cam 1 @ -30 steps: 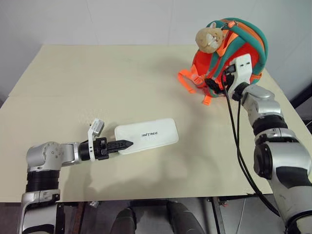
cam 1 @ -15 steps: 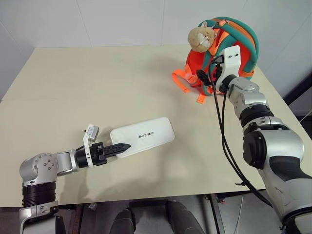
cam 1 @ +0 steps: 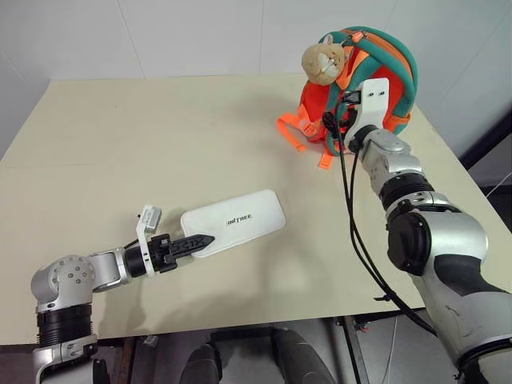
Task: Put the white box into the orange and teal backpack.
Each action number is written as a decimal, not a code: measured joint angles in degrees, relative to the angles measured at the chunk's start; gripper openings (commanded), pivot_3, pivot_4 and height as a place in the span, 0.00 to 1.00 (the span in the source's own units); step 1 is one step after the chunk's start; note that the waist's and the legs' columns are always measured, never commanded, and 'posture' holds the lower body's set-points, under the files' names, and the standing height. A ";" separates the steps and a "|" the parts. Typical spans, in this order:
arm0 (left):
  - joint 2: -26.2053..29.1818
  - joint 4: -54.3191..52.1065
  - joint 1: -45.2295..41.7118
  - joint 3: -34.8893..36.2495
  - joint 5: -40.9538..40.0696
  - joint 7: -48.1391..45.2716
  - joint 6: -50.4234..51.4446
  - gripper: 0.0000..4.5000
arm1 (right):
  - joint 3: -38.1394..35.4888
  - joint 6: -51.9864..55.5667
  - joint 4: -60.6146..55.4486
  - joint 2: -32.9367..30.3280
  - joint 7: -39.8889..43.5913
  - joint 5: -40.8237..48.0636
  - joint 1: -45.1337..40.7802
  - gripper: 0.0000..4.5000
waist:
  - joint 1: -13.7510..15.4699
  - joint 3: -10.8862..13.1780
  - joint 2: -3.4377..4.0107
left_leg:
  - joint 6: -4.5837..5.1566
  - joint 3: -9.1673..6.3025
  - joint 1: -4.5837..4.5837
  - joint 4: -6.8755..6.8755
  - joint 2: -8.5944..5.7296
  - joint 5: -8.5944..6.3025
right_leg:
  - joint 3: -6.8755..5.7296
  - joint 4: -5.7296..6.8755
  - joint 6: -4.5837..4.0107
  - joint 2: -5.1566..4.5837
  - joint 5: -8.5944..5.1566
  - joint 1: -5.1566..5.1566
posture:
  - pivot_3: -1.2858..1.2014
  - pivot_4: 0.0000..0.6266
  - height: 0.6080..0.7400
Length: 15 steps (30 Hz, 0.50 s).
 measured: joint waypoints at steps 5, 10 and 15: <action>-0.24 -0.15 1.04 0.92 -1.13 1.07 -0.47 0.31 | -1.11 0.00 0.00 0.18 0.79 -0.13 -0.06 0.14 | -0.08 0.00 0.00 | 0.00 0.00 0.01 0.00 0.00 0.00 | 0.00 0.00 0.00 0.00 0.00 0.00 | 0.52 0.24 1.00; -0.70 -0.21 1.25 0.90 -1.86 2.03 -1.00 0.31 | -1.08 0.02 0.00 0.12 0.88 -0.97 -0.05 0.01 | -0.12 0.00 0.00 | 0.00 0.00 0.01 0.00 0.00 0.00 | 0.00 0.00 0.00 0.00 0.00 0.00 | 0.52 0.24 1.00; -0.76 -0.12 1.16 0.53 -1.88 2.17 -1.89 0.31 | -1.10 -0.02 -0.04 -0.93 4.33 -1.23 0.69 0.01 | -0.11 0.00 0.00 | 0.00 0.00 0.01 0.00 -0.01 0.00 | 0.00 -0.01 0.00 0.00 0.00 0.00 | 0.52 0.24 1.00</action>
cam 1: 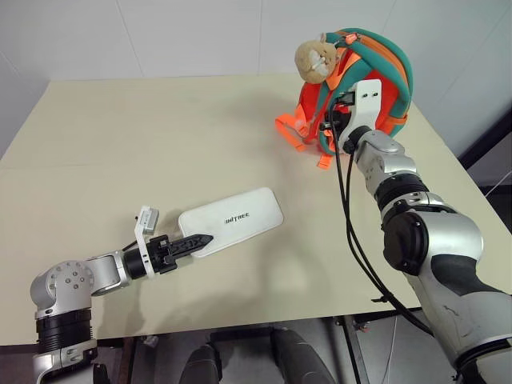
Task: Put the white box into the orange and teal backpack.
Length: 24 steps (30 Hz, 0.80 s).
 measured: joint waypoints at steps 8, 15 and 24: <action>0.01 2.53 -0.79 -2.41 0.17 -1.16 -2.32 0.31 | -0.13 0.24 -5.78 -7.12 11.39 2.14 5.07 0.01 | 0.70 0.00 0.00 | 0.00 0.00 -0.02 -0.03 -0.02 0.00 | -0.01 -0.07 0.01 0.00 0.00 0.01 | 0.52 0.24 1.00; 0.02 6.84 -4.58 -7.04 2.16 -3.55 -5.04 0.31 | -0.04 13.67 -35.34 -11.57 16.58 8.13 21.11 0.01 | 1.13 0.01 0.03 | 0.00 -0.05 -0.03 -0.02 -0.02 0.00 | -0.02 -0.01 0.01 0.00 -0.01 0.01 | 0.52 0.24 1.00; 0.75 11.64 -7.57 -10.96 4.64 -7.85 -7.54 0.31 | -4.46 40.82 -80.41 -14.14 11.86 20.67 42.13 0.01 | 2.70 0.02 0.06 | 0.00 -0.08 -0.03 -0.01 -0.01 0.01 | -0.01 0.04 -0.03 0.02 -0.03 -0.04 | 0.52 0.24 1.00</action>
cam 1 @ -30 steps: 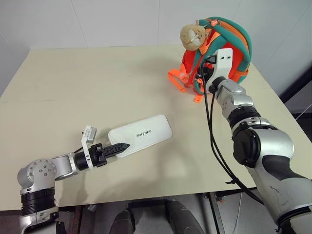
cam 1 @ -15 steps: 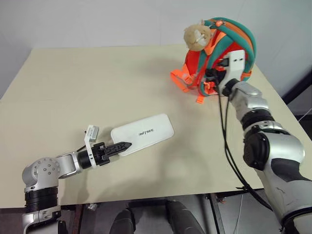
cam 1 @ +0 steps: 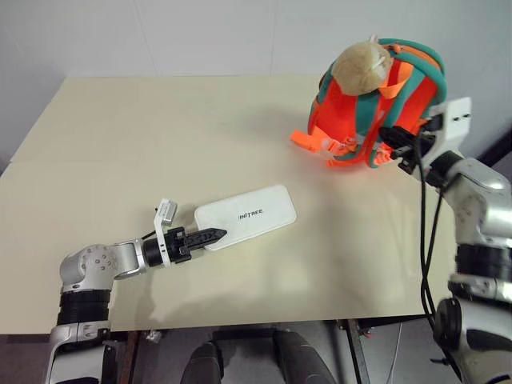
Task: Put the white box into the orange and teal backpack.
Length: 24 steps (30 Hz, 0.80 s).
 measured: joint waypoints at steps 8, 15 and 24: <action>0.20 0.25 -0.20 -0.61 0.84 -1.29 -0.55 0.31 | -3.75 11.64 -13.81 0.00 -5.22 8.06 5.14 0.01 | 0.56 0.00 0.00 | 0.01 0.09 0.00 -0.06 0.01 0.00 | 0.05 -0.06 -0.05 0.00 -0.03 -0.06 | 0.52 0.24 1.00; 0.51 0.25 -0.18 -0.53 0.99 -1.76 -0.61 0.31 | -3.73 15.86 -16.03 -1.86 -6.83 12.15 2.94 0.01 | 1.01 0.00 0.00 | 0.01 0.17 -0.09 -0.18 0.02 0.00 | 0.11 -0.04 -0.10 0.00 -0.05 -0.28 | 0.52 0.24 1.00; 0.19 0.01 0.55 0.25 0.95 -1.19 -1.16 0.31 | -0.16 16.12 -16.57 -1.53 -6.65 14.40 5.19 0.45 | 1.11 0.00 -0.01 | 0.01 0.21 -0.09 -0.32 0.03 0.00 | 0.12 -0.07 -0.15 -0.01 -0.08 -0.33 | 0.52 0.24 1.00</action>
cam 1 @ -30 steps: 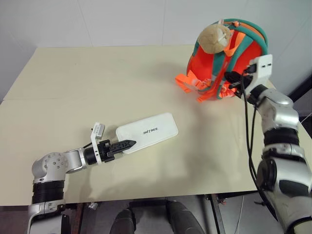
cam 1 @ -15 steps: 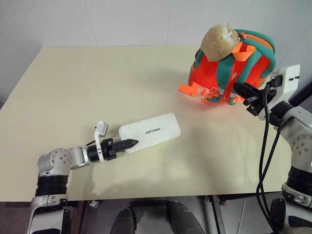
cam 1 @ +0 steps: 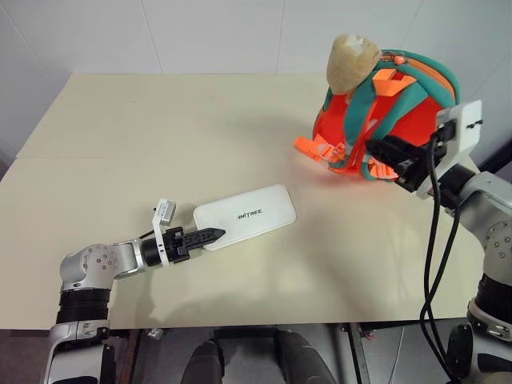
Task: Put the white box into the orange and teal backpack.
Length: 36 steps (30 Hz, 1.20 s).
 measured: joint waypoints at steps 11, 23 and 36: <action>-0.12 -1.46 1.65 1.41 -0.28 0.73 -0.10 0.31 | 2.53 -6.53 9.34 -5.25 8.23 -2.24 4.95 0.89 | -0.07 0.00 0.00 | 0.02 0.06 0.02 0.01 -0.01 0.01 | 0.02 0.00 0.00 0.00 0.00 0.01 | 0.52 0.24 1.00; -0.76 -2.25 2.35 2.00 -0.67 1.36 -0.17 0.31 | 11.46 -22.69 32.70 -6.64 18.72 -11.59 -8.20 0.89 | -0.13 0.00 -0.01 | 0.02 0.09 0.05 0.11 -0.02 0.04 | 0.05 0.03 0.05 0.01 0.04 0.02 | 0.52 0.24 1.00; -0.18 -2.49 2.61 2.65 -1.11 1.81 0.01 0.31 | 13.66 -39.49 63.99 2.18 24.43 -17.81 -27.35 0.89 | -0.83 0.00 -0.01 | 0.00 0.08 0.06 0.14 -0.01 0.05 | 0.04 0.12 0.06 0.01 0.05 0.03 | 0.52 0.24 1.00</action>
